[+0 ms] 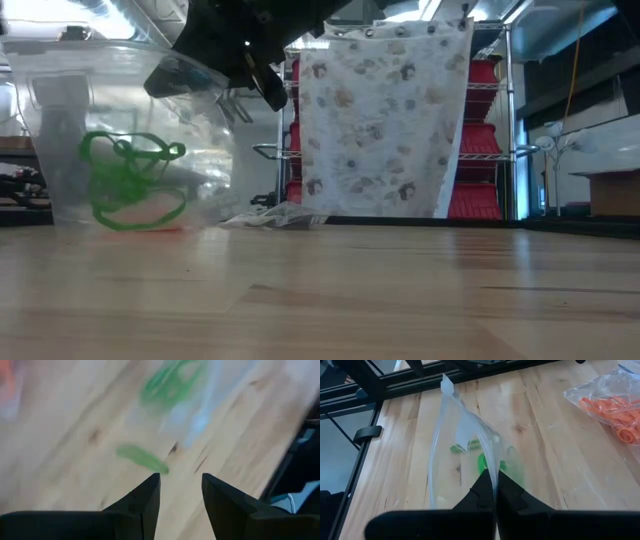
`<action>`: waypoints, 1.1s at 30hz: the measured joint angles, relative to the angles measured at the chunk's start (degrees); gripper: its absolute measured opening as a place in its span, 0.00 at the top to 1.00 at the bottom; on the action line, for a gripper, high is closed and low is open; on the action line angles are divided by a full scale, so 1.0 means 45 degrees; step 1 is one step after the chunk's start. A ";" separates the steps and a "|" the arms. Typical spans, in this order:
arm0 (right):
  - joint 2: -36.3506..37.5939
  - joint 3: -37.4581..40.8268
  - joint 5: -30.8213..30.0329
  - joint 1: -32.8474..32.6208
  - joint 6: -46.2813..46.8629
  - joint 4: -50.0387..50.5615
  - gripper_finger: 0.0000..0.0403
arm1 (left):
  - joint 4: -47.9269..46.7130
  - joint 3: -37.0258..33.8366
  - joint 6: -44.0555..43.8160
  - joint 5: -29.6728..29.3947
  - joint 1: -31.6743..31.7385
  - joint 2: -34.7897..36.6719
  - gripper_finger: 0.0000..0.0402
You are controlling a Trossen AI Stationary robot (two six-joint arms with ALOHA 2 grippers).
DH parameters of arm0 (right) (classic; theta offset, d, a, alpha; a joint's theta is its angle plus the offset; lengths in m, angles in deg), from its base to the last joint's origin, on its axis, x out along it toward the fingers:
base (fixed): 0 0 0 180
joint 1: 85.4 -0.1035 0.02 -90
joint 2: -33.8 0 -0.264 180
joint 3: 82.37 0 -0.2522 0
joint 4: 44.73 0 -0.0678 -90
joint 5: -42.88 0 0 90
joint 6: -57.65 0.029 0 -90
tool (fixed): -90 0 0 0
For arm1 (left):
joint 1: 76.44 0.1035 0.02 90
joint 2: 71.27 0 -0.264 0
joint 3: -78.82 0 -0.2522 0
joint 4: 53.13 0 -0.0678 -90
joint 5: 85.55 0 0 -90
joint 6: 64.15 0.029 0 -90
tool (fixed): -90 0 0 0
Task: Sort rubber bands
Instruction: Put the green rubber band into the transparent zip bag
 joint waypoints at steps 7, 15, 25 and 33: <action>0.0000 0.0000 0.0005 0.0000 0.0000 -0.0015 1.00 | -0.0323 -0.0005 -0.1419 0.0614 0.0019 -0.2008 0.66; 0.0000 0.0000 0.0005 0.0000 -0.0005 -0.0019 1.00 | -0.0036 -0.0014 -0.2845 -0.0042 -0.0175 -0.4414 0.66; 0.0000 0.0000 0.0005 0.0000 -0.0010 -0.0020 1.00 | 0.1345 -0.0015 -0.4749 -0.0441 -0.0179 -0.6213 0.66; 0.0000 0.0000 0.0010 0.0000 -0.0010 -0.0016 1.00 | 0.1521 -0.0369 -0.4875 -0.0198 0.0221 -0.7124 0.66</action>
